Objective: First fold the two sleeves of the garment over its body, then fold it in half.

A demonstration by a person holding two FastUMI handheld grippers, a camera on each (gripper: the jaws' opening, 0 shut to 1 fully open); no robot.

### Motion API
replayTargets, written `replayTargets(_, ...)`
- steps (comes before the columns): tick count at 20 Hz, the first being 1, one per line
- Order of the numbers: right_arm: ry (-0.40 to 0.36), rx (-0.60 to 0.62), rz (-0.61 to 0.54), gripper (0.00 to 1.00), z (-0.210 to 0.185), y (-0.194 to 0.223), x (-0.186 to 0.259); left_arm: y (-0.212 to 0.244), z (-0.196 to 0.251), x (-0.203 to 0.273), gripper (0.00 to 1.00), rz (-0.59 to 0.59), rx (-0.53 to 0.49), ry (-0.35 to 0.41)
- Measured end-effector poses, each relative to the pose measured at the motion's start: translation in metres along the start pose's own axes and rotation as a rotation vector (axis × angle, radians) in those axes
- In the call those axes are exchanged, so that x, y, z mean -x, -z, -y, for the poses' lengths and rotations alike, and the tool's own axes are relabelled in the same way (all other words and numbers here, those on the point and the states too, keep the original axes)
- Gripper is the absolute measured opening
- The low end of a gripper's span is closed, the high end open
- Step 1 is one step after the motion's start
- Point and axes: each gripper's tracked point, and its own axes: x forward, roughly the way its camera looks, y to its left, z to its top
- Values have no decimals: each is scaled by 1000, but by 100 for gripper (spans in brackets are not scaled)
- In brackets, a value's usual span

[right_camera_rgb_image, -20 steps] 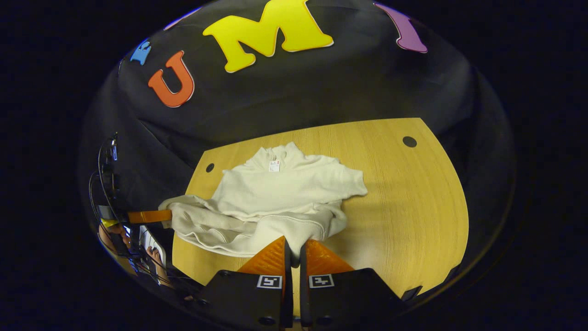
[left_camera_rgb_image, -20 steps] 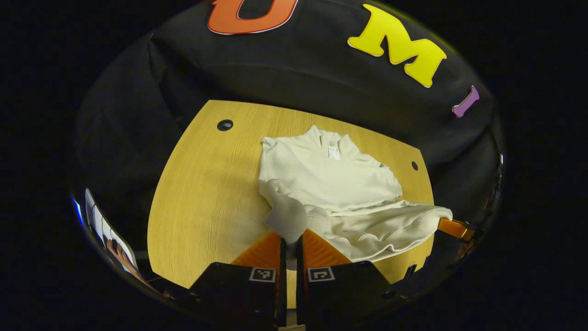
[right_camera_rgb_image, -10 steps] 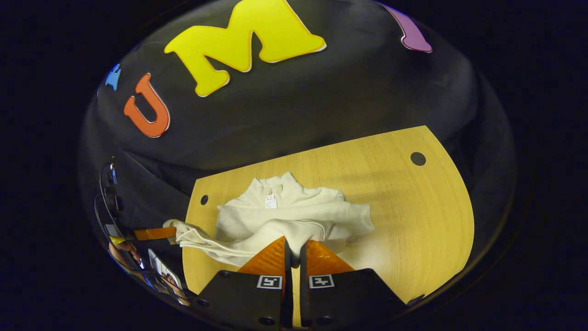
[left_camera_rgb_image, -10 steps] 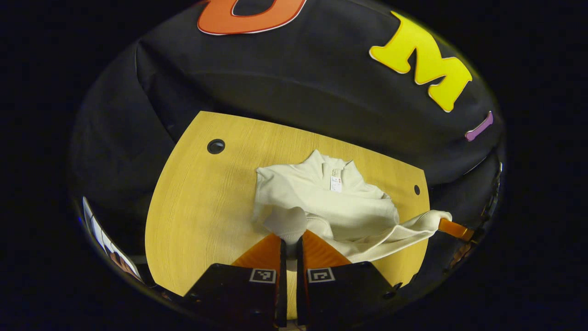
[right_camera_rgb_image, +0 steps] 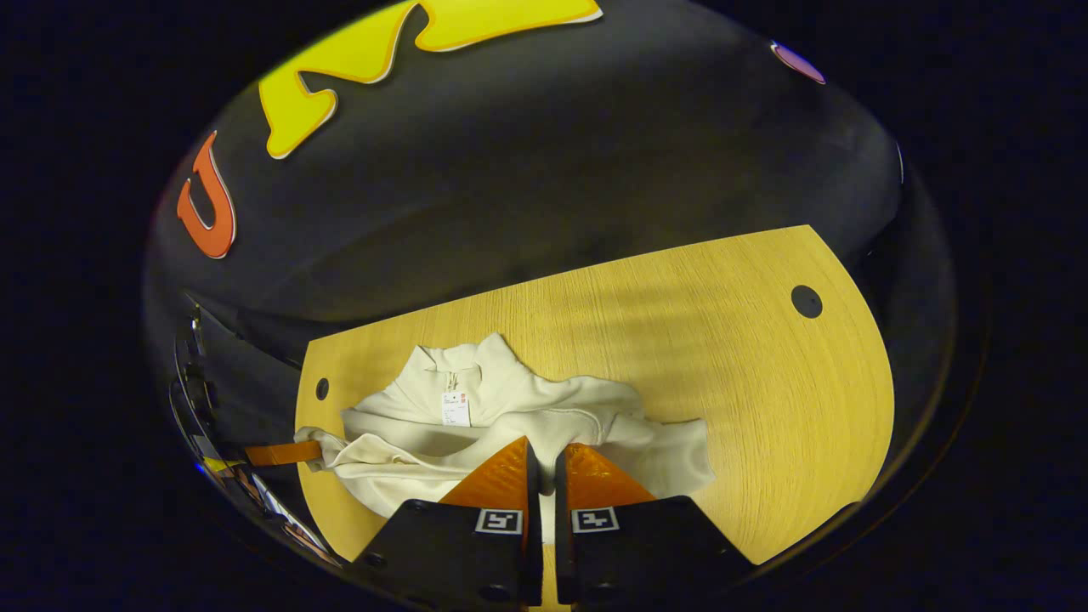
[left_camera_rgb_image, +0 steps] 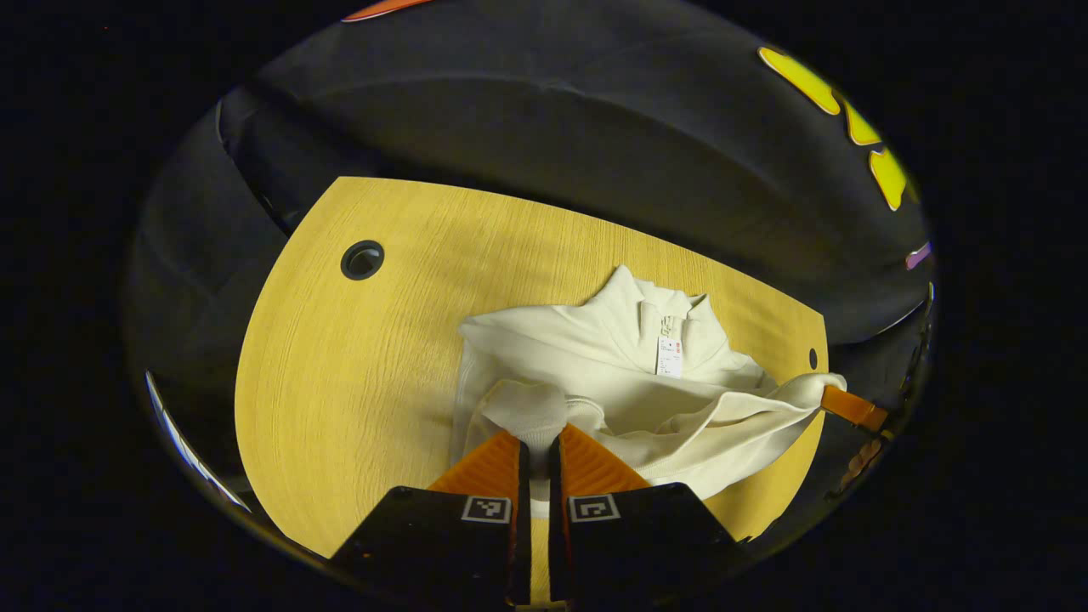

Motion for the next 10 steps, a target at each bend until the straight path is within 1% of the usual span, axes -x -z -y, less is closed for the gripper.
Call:
replayTargets(1, 8, 8, 6, 6, -1, -1, -2, -1, 2, 5, 11, 8, -15, 12)
replayTargets(2, 13, 11, 12, 6, -4, -2, -2, -4, -4, 11, 11, 12, -29, 6)
replayTargets(3, 12, 17, 18, 6, -6, -3, -1, -4, -5, 9, 13, 15, -41, -4)
replayTargets(4, 16, 25, 21, 10, -6, -2, -2, -6, -8, 11, 14, 27, -44, -11)
replayTargets(5, 20, 38, 33, 11, -4, -5, -3, -11, -12, 15, 19, 40, -41, -16)
replayTargets(6, 15, 49, 50, 29, -7, -11, -1, -14, -11, 17, 25, 51, -36, -11)
replayTargets(7, 16, 54, 70, 34, -9, -16, -3, -14, -10, 17, 44, 59, -33, -10)
replayTargets(8, 17, 55, 88, 43, -10, -19, 1, -14, -11, 20, 62, 64, -30, -8)
replayTargets(9, 16, 56, 100, 43, -12, -22, 2, -15, -6, 19, 78, 72, -26, 0)
replayTargets(10, 3, 62, 103, 46, -16, -23, 7, -17, -4, 21, 83, 85, -21, 8)
